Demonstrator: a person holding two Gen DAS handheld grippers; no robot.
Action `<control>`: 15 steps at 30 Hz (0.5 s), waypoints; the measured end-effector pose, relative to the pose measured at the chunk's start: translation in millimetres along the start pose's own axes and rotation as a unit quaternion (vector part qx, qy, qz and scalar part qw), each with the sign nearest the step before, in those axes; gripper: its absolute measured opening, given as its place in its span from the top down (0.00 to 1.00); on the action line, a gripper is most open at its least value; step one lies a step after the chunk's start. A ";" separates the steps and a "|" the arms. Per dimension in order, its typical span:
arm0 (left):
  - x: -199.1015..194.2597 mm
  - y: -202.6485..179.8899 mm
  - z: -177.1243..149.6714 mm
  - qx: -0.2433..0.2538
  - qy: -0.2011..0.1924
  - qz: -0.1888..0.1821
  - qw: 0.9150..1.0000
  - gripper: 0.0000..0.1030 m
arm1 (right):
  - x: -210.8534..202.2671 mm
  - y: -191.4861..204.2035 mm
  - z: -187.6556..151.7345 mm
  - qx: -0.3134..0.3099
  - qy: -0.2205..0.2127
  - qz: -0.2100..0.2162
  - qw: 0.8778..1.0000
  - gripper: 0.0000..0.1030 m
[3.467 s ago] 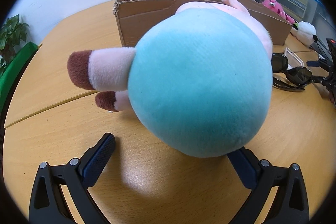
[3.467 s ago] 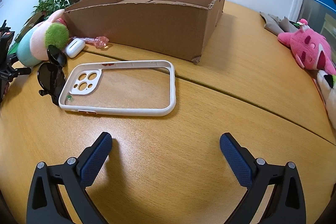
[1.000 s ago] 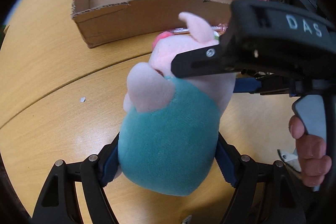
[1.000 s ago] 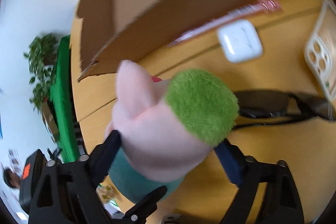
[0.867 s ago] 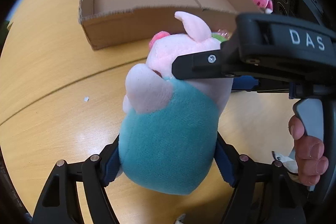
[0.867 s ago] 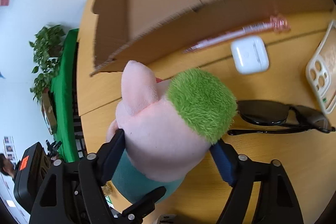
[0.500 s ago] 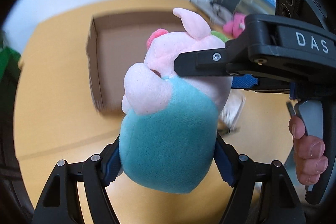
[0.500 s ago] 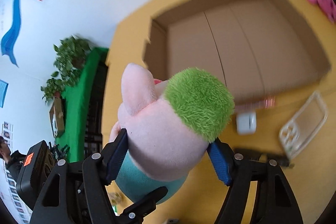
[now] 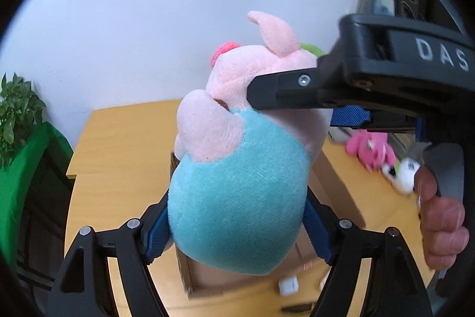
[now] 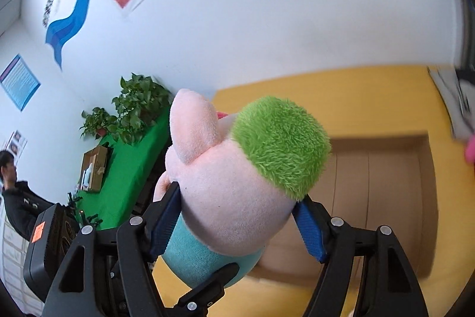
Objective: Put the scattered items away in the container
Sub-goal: 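Lift the pig plush with the left gripper and carry it into the box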
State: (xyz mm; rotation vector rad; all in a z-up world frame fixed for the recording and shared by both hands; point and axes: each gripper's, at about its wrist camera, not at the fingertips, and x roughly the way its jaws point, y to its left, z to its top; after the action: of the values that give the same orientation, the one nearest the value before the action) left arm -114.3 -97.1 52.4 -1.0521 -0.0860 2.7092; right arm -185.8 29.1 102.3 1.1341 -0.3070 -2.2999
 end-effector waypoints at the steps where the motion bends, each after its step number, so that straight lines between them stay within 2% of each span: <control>1: 13.4 0.2 9.3 -0.011 0.002 0.006 1.000 0.25 | 5.8 -1.1 9.1 -0.006 0.003 0.000 1.000 0.25; 3: 31.5 16.2 28.7 -0.032 0.010 0.009 0.999 0.25 | 21.9 -5.3 26.0 -0.018 0.010 0.003 1.000 0.26; 6: 58.7 24.3 35.4 -0.072 0.032 0.006 0.997 0.25 | 53.7 -18.7 40.9 -0.027 0.025 0.009 0.999 0.26; 10: 98.3 36.7 28.9 -0.101 0.057 0.018 0.993 0.25 | 99.1 -41.7 53.3 -0.036 0.051 0.019 0.998 0.26; 15: 144.6 47.2 5.6 -0.129 0.098 0.031 0.986 0.26 | 150.7 -72.1 48.1 -0.033 0.091 0.020 0.995 0.26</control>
State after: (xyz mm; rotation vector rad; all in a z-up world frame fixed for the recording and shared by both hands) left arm -230.6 -108.5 -45.1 -1.4111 -0.3838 2.6822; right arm -324.7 0.9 1.7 1.2801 -0.1816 -2.1376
